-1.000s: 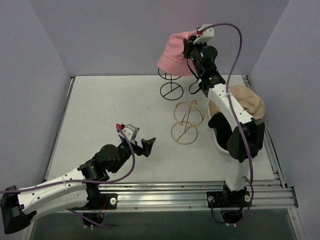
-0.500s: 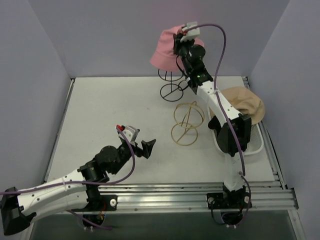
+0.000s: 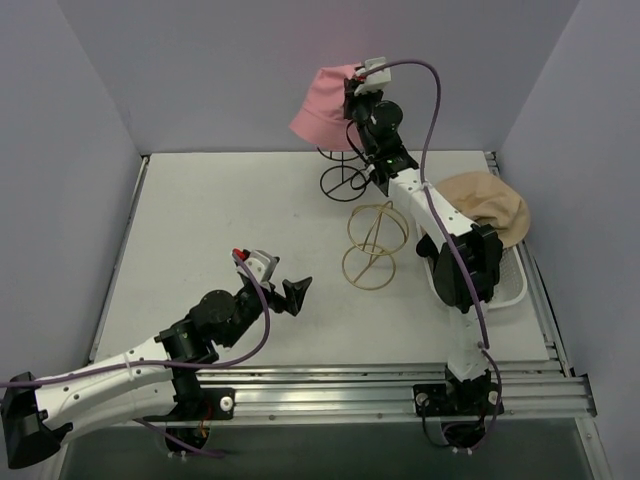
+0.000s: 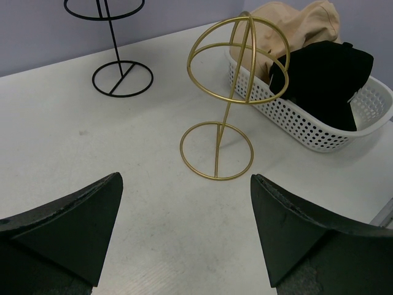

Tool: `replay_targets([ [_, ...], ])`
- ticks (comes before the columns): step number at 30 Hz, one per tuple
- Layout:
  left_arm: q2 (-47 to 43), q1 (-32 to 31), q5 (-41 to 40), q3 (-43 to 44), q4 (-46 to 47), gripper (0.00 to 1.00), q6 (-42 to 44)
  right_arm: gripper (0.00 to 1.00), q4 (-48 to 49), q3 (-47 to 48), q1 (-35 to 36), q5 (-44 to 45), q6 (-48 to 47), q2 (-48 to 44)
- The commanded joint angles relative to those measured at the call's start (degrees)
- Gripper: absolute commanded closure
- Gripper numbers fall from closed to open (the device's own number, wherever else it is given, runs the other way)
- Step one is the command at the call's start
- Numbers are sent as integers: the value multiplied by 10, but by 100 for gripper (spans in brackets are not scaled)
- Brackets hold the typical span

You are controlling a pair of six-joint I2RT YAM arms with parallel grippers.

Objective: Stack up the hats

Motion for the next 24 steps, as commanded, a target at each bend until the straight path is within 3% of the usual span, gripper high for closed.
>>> replay_targets([
  [1,-2,-3,-1,8,32,6,0,100,76,-68,-3,18,-21,-33],
  [24,2,-4,-3,10,33,6,1,100,67,-166,-19,-28,10,-38],
])
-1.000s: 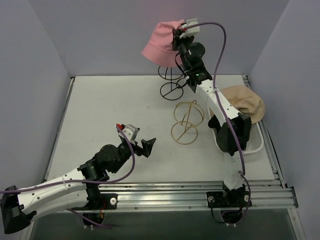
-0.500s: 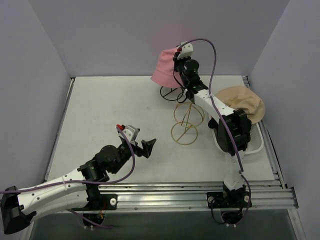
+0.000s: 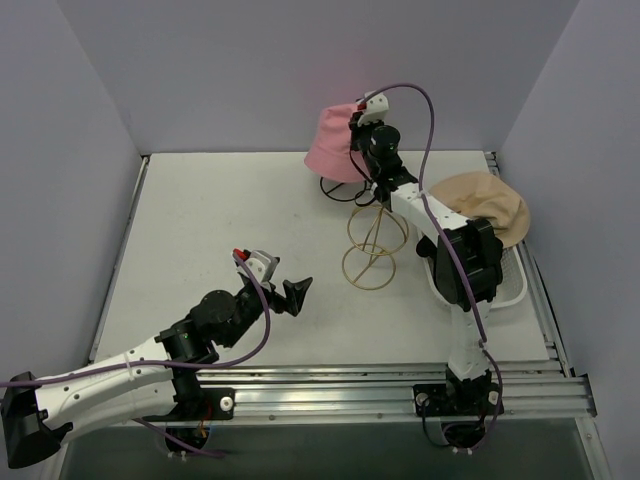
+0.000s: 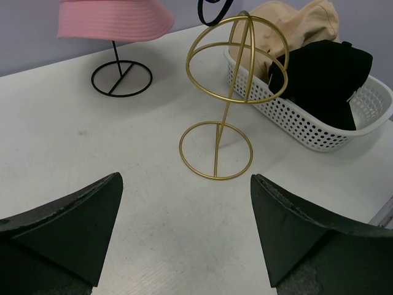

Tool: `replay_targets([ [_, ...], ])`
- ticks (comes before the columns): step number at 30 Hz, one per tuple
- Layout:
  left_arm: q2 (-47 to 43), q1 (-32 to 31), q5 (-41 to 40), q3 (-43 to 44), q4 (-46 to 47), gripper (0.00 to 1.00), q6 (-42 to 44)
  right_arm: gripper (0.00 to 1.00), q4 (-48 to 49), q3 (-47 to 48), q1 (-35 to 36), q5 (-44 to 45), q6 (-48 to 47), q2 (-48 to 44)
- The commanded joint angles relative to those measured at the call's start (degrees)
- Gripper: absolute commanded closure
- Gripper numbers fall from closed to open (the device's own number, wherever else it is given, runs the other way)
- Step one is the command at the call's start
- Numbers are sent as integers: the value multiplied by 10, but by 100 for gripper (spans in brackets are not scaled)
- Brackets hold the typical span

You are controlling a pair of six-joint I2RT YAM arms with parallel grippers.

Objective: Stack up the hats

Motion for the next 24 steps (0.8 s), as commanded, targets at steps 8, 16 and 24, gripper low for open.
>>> replay_targets([
  [8,0,-2,-4,9,33,6,1,74,15,7,2,-7,1,-42],
  [16,1,-2,-5,10,33,6,3,63,-22,37,2,-11,8,-50],
  [24,28,14,-82,43,-18,6,-65,61,-156,117,1,-58,10,-31],
])
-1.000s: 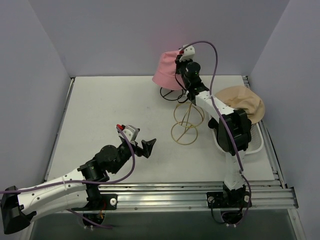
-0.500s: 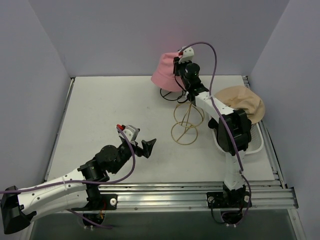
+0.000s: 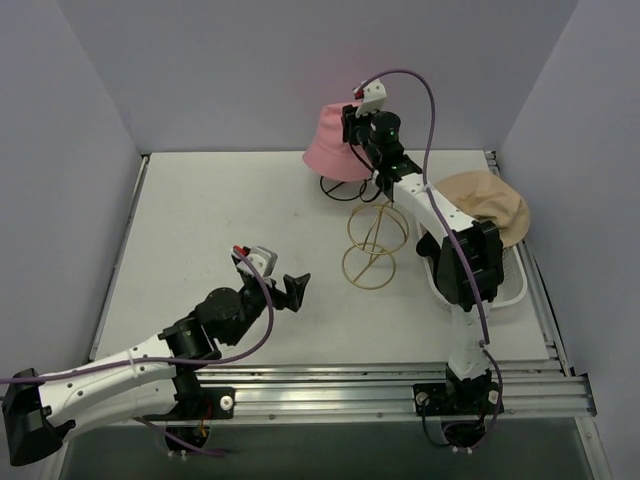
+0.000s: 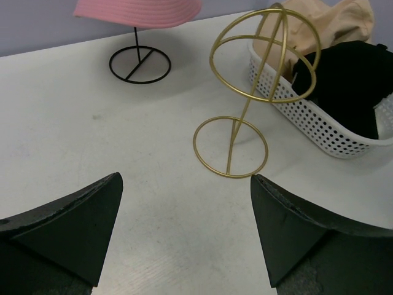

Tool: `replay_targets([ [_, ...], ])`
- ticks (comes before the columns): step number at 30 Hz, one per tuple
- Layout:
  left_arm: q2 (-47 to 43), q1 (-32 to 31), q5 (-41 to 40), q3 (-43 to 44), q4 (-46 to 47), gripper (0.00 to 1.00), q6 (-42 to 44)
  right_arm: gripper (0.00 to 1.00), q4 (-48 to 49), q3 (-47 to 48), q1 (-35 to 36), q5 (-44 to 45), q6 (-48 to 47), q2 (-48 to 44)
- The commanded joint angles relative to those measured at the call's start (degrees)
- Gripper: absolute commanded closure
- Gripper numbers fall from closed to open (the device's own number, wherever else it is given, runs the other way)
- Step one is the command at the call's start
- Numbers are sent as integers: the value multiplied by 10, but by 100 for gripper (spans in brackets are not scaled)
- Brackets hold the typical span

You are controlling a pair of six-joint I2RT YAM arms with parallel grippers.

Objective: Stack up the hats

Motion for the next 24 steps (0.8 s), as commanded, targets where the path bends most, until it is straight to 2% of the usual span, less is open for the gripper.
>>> replay_targets([
  [1,37,24,-48,59,-33,6,-69,61,-60,71,0,-27,5,-28],
  [4,93,111,61,144,-80,5,-124,61,-94,71,-11,-37,26,-57],
  [8,171,222,209,243,-91,3,-193,60,-128,73,-33,-84,89,-80],
  [14,301,297,276,355,-91,3,-212,60,-149,21,-39,-57,122,-147],
  [18,403,377,405,390,-22,0,-247,60,-172,-28,-50,-49,176,-201],
  [24,502,418,475,440,61,5,-270,60,-163,-136,-47,-59,191,-287],
])
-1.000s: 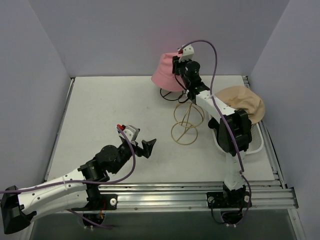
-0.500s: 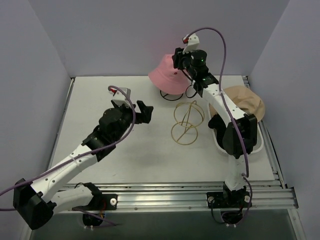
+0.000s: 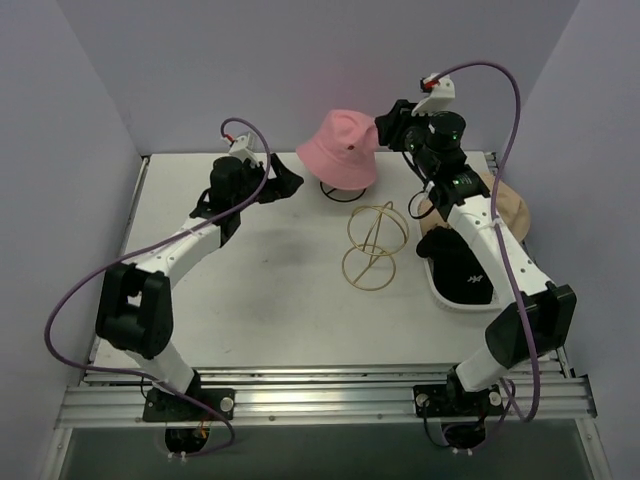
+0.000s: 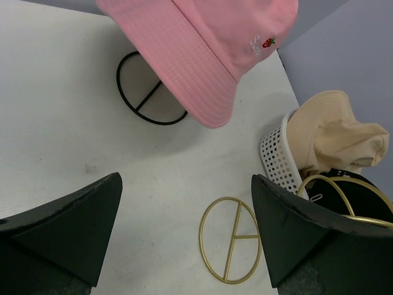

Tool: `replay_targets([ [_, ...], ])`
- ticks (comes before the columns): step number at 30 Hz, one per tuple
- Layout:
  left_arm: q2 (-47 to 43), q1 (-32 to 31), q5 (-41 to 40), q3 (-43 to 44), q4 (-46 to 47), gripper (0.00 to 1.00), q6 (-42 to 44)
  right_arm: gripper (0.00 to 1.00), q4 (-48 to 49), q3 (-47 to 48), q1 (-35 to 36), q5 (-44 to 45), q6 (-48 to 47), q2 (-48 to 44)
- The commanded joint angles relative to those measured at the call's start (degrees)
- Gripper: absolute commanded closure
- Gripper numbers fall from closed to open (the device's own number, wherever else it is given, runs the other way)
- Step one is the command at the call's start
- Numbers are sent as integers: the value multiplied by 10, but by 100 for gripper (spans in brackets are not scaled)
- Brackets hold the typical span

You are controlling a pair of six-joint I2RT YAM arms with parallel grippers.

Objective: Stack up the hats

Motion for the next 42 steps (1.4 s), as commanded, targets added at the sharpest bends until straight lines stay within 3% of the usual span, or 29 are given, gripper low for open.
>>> replay_targets([
  [1,36,6,86,67,92,5,-18,60,5,-46,3,3,22,-52],
  [11,171,14,104,193,103,5,-27,60,6,-189,13,14,62,-197],
  [19,235,31,108,225,113,8,-47,60,-19,-181,25,-2,98,-275],
  [31,314,38,120,294,140,8,-102,61,-35,-269,36,-1,110,-374],
  [36,347,43,130,332,132,19,-116,61,-37,-279,38,3,106,-385],
  [42,368,48,130,338,138,48,-128,60,-40,-283,39,11,93,-387],
])
